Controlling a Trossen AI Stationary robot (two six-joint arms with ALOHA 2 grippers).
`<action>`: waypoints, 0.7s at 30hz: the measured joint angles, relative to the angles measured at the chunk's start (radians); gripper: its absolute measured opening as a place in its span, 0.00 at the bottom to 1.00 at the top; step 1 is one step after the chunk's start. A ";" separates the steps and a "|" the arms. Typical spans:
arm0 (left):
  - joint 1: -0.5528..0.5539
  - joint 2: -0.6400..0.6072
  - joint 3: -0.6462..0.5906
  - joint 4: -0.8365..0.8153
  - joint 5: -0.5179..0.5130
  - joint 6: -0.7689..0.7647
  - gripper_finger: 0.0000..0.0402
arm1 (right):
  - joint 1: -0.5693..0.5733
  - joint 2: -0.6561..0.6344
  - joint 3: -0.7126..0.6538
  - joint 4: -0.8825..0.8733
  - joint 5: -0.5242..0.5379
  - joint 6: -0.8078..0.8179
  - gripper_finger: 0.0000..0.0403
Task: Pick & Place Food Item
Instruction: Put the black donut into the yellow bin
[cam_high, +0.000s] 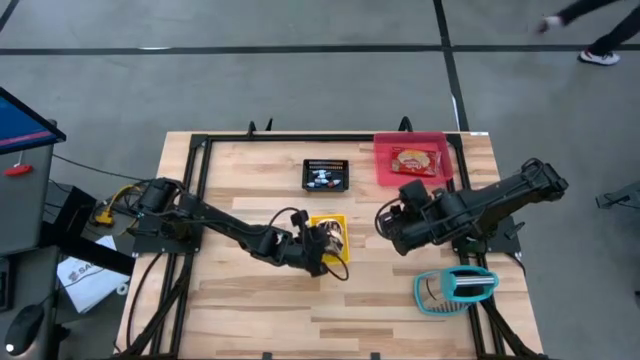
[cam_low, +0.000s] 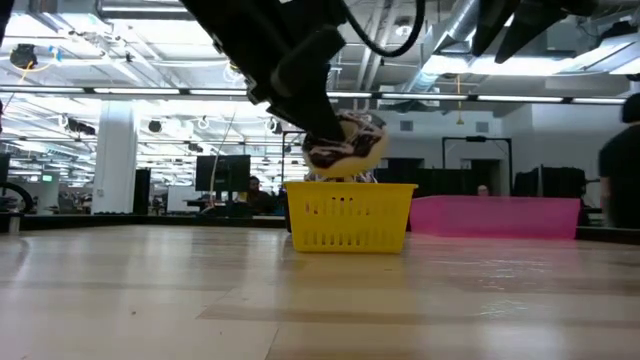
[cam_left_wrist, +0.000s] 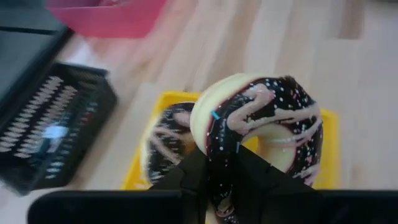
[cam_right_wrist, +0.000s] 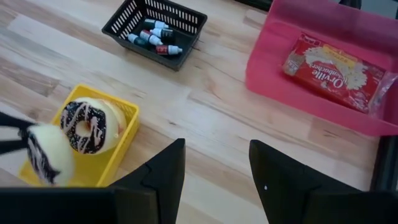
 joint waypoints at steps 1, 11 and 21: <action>-0.001 0.001 0.000 -0.004 -0.022 0.000 0.11 | 0.006 0.000 0.000 -0.003 0.001 0.005 0.42; -0.019 0.039 -0.001 0.021 -0.037 -0.030 0.11 | 0.057 0.000 0.000 -0.063 0.028 0.047 0.42; -0.019 0.071 -0.001 0.035 -0.008 -0.048 0.19 | 0.091 -0.002 0.000 -0.099 0.048 0.073 0.42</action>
